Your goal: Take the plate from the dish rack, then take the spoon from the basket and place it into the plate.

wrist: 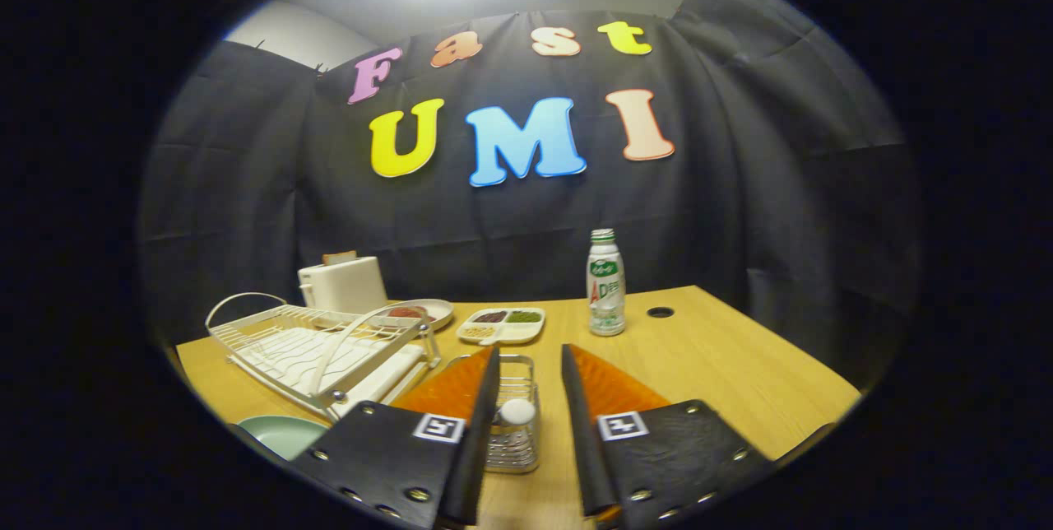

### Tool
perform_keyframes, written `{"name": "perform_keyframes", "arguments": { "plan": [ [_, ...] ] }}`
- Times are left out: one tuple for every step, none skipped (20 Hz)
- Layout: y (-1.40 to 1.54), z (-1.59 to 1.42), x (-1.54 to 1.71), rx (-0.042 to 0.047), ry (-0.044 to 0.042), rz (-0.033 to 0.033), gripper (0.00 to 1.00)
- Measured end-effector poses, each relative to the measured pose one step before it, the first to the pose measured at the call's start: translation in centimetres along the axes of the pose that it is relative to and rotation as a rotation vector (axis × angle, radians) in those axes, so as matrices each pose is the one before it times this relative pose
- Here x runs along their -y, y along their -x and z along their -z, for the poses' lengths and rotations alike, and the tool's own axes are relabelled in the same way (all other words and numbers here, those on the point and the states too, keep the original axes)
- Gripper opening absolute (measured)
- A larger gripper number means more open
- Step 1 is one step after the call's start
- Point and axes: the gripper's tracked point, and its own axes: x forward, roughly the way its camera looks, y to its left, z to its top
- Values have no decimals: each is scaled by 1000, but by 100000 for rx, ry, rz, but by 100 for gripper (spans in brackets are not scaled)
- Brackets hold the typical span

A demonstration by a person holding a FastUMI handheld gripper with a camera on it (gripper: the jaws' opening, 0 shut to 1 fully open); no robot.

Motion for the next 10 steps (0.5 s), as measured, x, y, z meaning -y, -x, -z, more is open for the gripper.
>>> {"name": "perform_keyframes", "arguments": {
  "plan": [
    [123,996,-498,-2046,-797,-1235,29],
    [269,625,-676,-2181,-626,-3641,29],
    [-830,-315,-136,1371,-1714,715,23],
    [371,234,-365,-960,718,-2393,16],
    [155,-656,-384,104,1589,-1485,16],
    [282,-385,207,-15,2728,859,16],
    [122,-104,-347,-654,1629,-989,9],
    [322,-61,-109,-1275,-121,-227,9],
    [342,-569,-299,83,-669,-770,7],
    [39,-576,28,-213,129,252,7]
  ]
}}
